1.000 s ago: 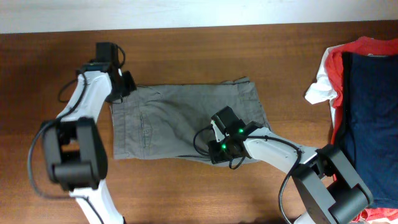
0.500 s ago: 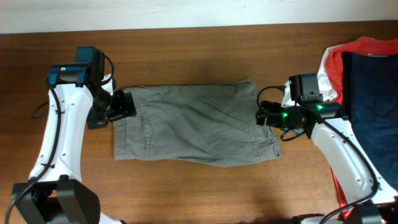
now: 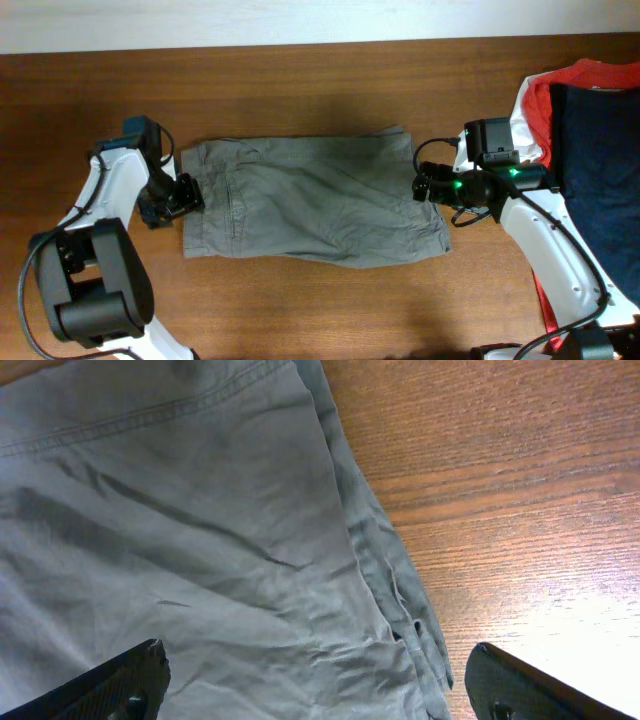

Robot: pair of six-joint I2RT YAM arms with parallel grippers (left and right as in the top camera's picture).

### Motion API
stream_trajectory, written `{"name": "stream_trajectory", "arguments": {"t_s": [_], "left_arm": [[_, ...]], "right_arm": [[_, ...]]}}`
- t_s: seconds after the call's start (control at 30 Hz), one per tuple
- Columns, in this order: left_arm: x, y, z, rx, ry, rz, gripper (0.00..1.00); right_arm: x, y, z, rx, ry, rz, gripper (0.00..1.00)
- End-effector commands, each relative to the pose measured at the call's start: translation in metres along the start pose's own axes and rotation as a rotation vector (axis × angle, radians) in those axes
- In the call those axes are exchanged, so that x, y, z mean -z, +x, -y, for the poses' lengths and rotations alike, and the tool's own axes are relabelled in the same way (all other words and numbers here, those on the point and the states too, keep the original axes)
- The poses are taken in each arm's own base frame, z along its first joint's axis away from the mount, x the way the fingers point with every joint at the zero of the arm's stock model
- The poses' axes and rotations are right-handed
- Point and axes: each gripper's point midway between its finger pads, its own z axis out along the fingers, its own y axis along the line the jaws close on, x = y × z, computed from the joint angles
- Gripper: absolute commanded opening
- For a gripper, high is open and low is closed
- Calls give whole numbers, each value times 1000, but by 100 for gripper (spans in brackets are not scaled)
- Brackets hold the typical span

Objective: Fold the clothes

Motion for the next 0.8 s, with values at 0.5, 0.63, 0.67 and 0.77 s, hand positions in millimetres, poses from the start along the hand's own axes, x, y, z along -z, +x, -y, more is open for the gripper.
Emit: {"name": "stream_trajectory", "arguments": {"t_s": [0.5, 0.63, 0.67, 0.77], "left_arm": [[-52, 9, 7, -55, 62, 29, 1], [-36, -10, 8, -60, 46, 76, 1], [-14, -21, 11, -60, 41, 89, 1], [53, -45, 32, -91, 51, 139, 1]], "right_arm": [[-2, 0, 4, 2, 15, -1, 98], [-2, 0, 4, 2, 15, -1, 98], [-2, 0, 4, 2, 15, -1, 98], [-2, 0, 4, 2, 15, -1, 98]]}}
